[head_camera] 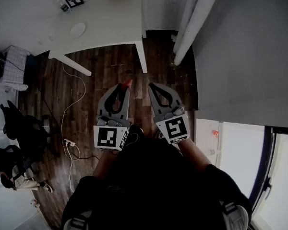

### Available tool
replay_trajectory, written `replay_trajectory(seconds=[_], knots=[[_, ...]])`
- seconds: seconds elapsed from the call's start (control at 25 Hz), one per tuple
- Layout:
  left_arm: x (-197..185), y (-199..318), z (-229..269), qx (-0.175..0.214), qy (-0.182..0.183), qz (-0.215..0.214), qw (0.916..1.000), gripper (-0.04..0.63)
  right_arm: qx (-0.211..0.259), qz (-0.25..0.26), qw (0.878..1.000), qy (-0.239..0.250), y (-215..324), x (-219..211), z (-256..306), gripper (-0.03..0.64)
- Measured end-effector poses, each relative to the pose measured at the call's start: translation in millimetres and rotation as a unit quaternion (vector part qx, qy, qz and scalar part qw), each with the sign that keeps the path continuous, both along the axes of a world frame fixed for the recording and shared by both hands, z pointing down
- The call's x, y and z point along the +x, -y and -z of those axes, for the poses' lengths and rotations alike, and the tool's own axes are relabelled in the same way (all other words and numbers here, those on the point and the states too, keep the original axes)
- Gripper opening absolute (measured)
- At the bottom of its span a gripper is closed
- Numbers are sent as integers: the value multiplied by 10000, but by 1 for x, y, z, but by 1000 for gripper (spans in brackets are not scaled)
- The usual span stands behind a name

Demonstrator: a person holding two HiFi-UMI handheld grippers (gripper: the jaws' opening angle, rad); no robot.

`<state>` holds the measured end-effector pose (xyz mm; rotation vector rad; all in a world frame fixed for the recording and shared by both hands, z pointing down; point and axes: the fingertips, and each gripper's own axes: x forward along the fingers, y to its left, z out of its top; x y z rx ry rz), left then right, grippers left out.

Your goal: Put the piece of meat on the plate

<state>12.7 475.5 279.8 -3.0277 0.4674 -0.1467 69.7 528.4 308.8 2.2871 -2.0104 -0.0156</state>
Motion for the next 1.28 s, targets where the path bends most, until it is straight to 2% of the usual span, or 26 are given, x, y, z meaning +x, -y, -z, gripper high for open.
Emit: replay_trajectory(seconds=[0.24,0.52,0.88,1.08,1.28], knots=[[-6,15,-3,55,44,6,10000,81,-111,131,9999,7,21,-5,-4,21],[-27,39,-7,32,89,278,9996,81,-119,418,9989,185,47,-22,-13,21],[-71,75,-20,-286,244,726,9967,81,-320,1130,9929,184,102,-72,-21,23],[-101,117,-26,-334,278,1067,9933,81,-519,1530,9867,185,146,-101,-29,23],[-126,161,-33,-420,330,1142,9920,81,-687,1870,9799,15,193,-131,-34,23]])
